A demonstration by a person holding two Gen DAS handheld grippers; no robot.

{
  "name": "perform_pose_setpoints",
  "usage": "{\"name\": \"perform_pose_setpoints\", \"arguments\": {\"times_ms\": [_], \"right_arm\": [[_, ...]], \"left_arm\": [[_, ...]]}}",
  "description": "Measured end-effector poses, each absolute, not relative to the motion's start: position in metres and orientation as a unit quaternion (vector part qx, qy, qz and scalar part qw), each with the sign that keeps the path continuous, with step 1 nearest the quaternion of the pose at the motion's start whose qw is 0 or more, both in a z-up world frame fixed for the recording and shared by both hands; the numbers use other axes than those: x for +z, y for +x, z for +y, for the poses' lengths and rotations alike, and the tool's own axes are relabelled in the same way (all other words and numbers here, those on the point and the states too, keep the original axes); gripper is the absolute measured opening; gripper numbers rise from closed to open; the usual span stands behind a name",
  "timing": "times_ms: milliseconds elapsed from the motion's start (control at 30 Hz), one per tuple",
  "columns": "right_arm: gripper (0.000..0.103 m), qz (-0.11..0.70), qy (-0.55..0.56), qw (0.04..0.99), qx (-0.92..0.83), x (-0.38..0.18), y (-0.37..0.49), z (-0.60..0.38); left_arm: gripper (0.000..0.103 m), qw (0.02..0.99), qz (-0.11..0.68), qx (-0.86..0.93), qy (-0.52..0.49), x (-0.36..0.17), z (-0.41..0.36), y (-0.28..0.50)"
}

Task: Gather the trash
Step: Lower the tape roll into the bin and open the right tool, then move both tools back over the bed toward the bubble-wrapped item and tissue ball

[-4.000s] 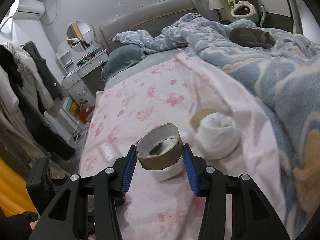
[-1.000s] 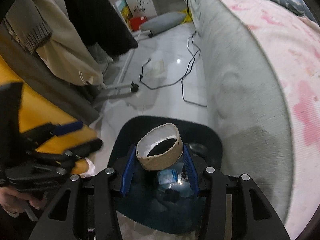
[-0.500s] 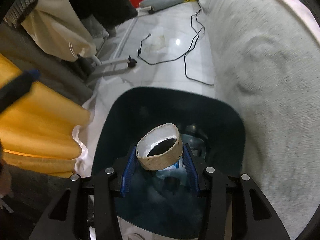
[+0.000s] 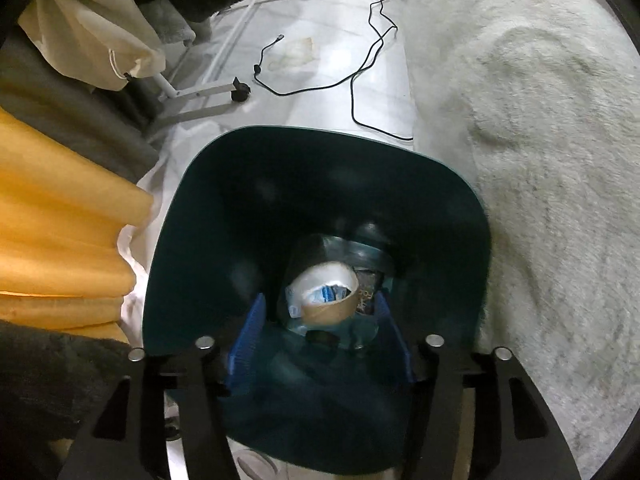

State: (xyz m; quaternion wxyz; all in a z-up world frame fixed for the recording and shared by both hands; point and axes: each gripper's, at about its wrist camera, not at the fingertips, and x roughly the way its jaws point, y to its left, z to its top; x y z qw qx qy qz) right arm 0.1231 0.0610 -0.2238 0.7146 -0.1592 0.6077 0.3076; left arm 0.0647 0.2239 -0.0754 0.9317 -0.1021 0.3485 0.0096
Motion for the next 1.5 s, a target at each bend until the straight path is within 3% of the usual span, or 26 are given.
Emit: {"name": "perform_pose_setpoints", "arguments": {"times_ms": [500, 867, 1500], "right_arm": [[0.069, 0.496, -0.102, 0.768, 0.392, -0.127, 0.132, 0.044], [0.075, 0.412, -0.085, 0.824, 0.38, -0.068, 0.17, -0.014], [0.076, 0.358, -0.097, 0.889, 0.268, -0.032, 0.242, -0.123]], "left_arm": [[0.083, 0.954, 0.289, 0.008, -0.081, -0.034, 0.195, 0.077], [0.091, 0.962, 0.26, -0.016, -0.08, -0.009, 0.151, 0.114], [0.095, 0.959, 0.267, -0.069, -0.061, -0.013, 0.063, 0.197]]}}
